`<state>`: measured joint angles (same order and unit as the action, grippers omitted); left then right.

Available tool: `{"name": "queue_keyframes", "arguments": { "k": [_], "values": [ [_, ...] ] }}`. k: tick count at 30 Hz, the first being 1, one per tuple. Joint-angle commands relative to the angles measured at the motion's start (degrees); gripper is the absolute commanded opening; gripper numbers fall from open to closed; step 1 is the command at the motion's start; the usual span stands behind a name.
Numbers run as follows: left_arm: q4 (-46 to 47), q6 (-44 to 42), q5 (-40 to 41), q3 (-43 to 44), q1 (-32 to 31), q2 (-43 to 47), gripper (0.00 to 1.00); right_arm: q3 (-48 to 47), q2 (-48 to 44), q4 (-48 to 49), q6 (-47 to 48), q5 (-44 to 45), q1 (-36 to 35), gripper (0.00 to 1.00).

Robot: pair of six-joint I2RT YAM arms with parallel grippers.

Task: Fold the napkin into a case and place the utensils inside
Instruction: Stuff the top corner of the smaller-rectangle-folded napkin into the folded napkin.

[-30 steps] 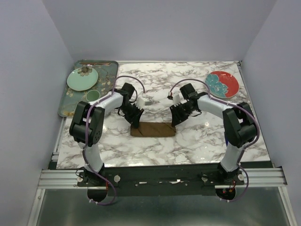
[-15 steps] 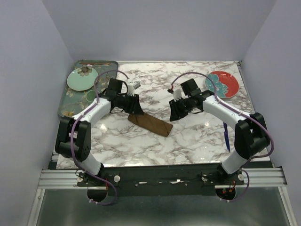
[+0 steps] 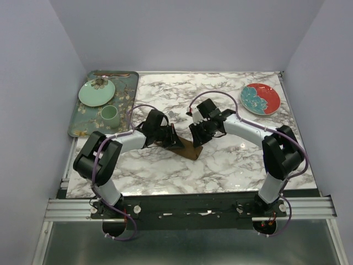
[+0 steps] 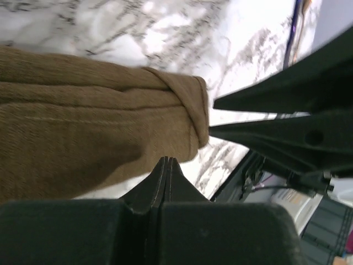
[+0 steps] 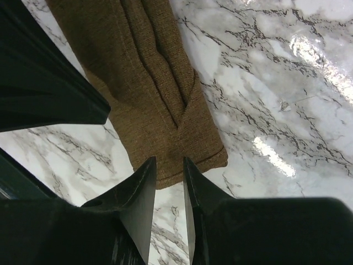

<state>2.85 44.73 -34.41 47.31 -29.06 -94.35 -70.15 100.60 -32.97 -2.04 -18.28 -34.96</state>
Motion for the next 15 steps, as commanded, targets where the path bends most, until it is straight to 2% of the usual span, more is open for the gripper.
{"name": "queue_keyframes", "arguments": {
  "k": [1,8,11,15],
  "values": [
    [5.3,5.7,3.9,0.9,0.1,-4.6,0.0,-0.6,2.0,1.7,-1.5,3.3,-1.2,0.34],
    [7.9,7.0,2.6,2.7,-1.0,-9.3,0.0,-1.6,4.4,2.3,-1.1,4.4,-1.9,0.33],
    [8.0,7.3,2.3,3.1,-1.1,-10.4,0.0,-1.7,4.9,2.2,-0.9,4.3,-2.0,0.29],
    [8.4,7.4,2.1,3.4,-1.4,-11.2,0.0,-1.7,5.1,2.2,-0.9,4.2,-2.2,0.12]
  ]
}}
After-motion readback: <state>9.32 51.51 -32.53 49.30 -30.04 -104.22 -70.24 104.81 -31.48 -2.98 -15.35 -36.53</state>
